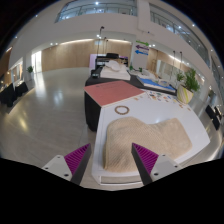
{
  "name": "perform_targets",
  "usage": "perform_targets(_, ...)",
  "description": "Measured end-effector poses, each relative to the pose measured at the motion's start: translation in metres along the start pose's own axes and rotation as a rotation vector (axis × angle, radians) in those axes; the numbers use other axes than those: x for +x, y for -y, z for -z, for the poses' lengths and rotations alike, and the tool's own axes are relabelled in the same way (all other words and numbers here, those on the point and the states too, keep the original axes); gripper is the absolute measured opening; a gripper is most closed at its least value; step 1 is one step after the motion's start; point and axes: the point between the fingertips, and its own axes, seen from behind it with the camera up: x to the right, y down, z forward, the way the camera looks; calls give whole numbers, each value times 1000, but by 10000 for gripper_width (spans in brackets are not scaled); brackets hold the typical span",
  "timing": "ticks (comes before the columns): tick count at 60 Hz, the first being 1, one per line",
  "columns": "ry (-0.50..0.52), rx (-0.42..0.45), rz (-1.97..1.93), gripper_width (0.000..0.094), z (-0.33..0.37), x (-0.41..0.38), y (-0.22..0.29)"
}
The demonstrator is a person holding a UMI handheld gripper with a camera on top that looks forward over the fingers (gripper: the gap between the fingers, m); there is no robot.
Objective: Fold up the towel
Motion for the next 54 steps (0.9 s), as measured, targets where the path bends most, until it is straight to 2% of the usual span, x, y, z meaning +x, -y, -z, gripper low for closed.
perform_targets(9,-15,-36,11,809,-52,9,-17)
perform_targets(14,-15,-46,27,728,-68,9,-21)
perform_targets(15,-16,-35,28,745,-70,10,-19)
perform_targets(17,-23,-28,31,676,-72,11,-17)
perform_targets(22,-41,-42,42,330,-75,15,-20)
perform_targets(26,-98,-49,69,53,-78,31,-18)
perform_targets(32,-59,-78,49,25,-72,32,-13)
perform_targets(38,-48,-38,6,20,-50,50,20)
perform_targets(48,-62,31,-122,22,-12,139,80)
perform_targets(54,-94,25,-164,23,-11,206,88)
